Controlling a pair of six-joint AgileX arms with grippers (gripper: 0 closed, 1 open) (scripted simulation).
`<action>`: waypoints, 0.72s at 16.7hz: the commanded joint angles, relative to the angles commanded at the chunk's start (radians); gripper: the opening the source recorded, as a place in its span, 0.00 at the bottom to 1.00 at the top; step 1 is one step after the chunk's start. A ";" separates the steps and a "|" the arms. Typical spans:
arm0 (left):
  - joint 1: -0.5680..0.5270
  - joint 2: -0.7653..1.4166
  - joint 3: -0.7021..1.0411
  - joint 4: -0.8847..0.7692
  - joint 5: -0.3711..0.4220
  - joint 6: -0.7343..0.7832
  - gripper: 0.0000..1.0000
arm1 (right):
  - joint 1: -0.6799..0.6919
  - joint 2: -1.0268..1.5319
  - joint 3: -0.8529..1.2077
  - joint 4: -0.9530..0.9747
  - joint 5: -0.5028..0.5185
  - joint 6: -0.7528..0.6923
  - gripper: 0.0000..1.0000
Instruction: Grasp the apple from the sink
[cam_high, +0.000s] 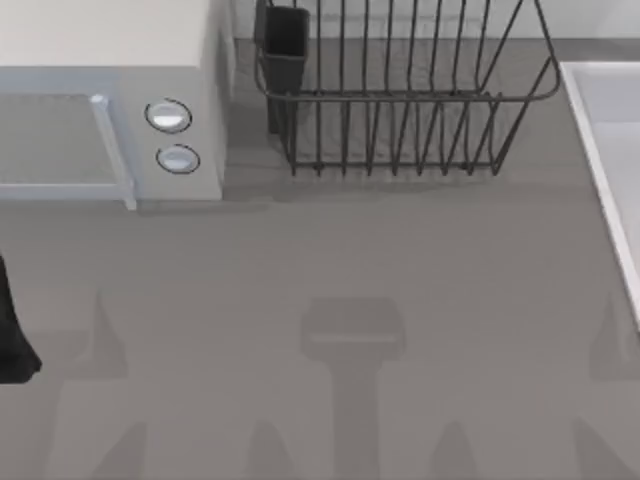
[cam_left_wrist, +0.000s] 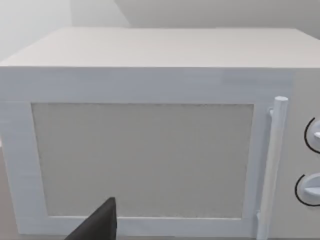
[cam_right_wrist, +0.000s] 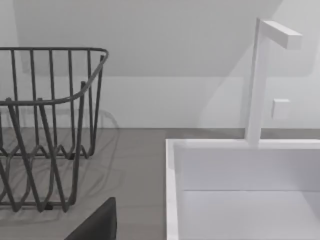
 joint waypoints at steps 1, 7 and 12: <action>0.000 0.000 0.000 0.000 0.000 0.000 1.00 | 0.000 0.000 0.000 0.000 0.000 0.000 1.00; 0.000 0.000 0.000 0.000 0.000 0.000 1.00 | -0.007 0.060 0.047 -0.030 0.000 -0.006 1.00; 0.000 0.000 0.000 0.000 0.000 0.000 1.00 | -0.038 0.339 0.268 -0.171 0.000 -0.036 1.00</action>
